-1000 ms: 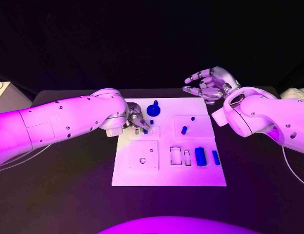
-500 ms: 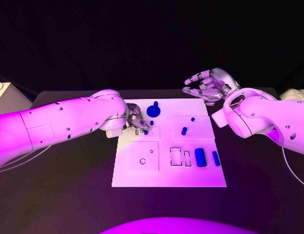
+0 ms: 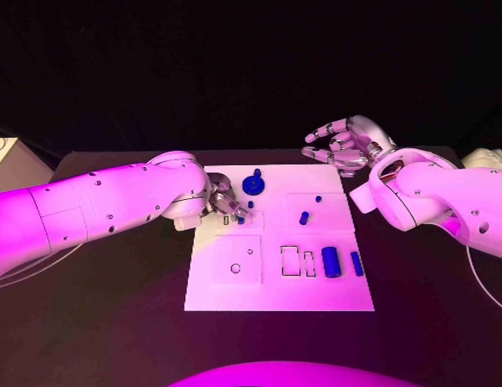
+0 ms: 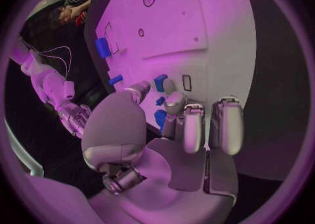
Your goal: Assemble the parts on the task board
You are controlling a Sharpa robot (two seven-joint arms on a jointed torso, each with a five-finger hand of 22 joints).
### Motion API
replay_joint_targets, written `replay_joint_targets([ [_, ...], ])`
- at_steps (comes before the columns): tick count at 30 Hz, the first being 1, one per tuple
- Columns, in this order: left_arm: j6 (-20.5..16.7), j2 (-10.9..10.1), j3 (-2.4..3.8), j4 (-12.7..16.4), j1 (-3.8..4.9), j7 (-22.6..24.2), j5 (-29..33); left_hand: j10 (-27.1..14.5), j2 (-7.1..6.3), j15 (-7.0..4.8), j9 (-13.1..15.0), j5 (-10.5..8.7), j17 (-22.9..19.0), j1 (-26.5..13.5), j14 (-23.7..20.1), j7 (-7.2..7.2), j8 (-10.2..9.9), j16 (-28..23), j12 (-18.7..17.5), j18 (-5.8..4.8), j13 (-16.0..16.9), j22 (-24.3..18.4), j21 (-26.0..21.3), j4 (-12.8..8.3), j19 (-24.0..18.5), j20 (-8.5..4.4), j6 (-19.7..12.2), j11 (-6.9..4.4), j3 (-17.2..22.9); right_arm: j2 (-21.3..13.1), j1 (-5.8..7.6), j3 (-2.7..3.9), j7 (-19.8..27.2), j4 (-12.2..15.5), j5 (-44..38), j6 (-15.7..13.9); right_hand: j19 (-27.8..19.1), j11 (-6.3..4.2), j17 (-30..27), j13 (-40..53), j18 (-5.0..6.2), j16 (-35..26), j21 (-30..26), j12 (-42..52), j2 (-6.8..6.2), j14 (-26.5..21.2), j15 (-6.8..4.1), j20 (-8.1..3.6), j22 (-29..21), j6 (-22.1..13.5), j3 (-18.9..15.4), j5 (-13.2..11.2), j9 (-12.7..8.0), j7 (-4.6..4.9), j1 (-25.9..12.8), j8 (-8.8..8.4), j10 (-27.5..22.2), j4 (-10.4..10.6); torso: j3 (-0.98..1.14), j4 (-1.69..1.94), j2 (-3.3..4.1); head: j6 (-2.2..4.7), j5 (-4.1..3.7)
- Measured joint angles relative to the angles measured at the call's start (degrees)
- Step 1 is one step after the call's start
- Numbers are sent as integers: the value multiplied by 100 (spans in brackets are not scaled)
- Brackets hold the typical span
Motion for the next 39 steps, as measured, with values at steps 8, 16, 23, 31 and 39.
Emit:
replay_joint_targets([
  [8, -48, -185, 117, 172, -72, 21, 4, -34, 33, 0, 6, -248, 0, -33, 0, 14, -44, 0, -24, 0, -70, -1, -23, 9, 0, 0, -15, 31, -179, -7, -23, 0, 0, 1, 5, 26, 0, 0, 0, 0, 0, 0, 0, 0, 0, 0, 0, 0, -13, 0, 0, 0, 0, 0, 0, 22, 0, 0, -3, -2, 1, 14, -17],
  [16, -80, -391, 429, 418, -67, 35, 49, -210, 151, 0, 14, -248, 0, 84, 0, 100, -76, -63, -166, 0, -246, -1, -114, -5, -132, 24, -116, 77, -286, 0, -40, 0, -1, -18, 10, 44, 0, 0, 0, 0, 0, 0, 0, 0, 0, 0, 0, 0, -14, 0, 0, 0, 0, 0, 0, 22, 0, 0, 4, 1, -6, 55, -24],
  [23, 2, -566, 636, 484, -39, 54, 93, -479, 238, 85, -29, -212, 0, 429, 0, 217, -249, -226, -351, 0, -483, -111, -245, 4, -330, 102, -367, 186, -388, -3, -47, 0, -1, -26, 14, 57, 0, 0, 0, 4, 0, 0, 0, 0, 0, 0, 0, 0, -13, 0, 0, 0, 0, 0, 0, 22, 0, 0, 7, -1, 1, 101, -37],
  [31, 120, -490, 758, 72, 49, 54, 132, -599, 317, 156, -191, -212, 0, 508, 10, 311, -469, -247, -358, 0, -564, -132, -245, 4, -349, 122, -517, 265, -484, -1, -55, 0, -2, -34, 18, 65, 0, 0, -1, 4, 0, 0, 0, 0, 0, 0, 0, 0, -13, 0, 0, 0, 0, 0, 0, 22, 0, 0, 10, -5, 13, 149, -32],
  [39, 133, -99, 774, -707, 117, 96, 136, -663, 382, 196, -313, -212, 0, 573, 10, 352, -596, -267, -380, 0, -624, -155, -267, 4, -391, 163, -558, 290, -516, 8, -58, 0, -2, -34, 21, 69, 0, 0, 4, 4, 0, 0, 0, 0, 0, 0, 0, 0, -13, 0, 0, 0, 0, 0, 0, 22, 0, 0, 12, -9, 23, 177, 16],
])
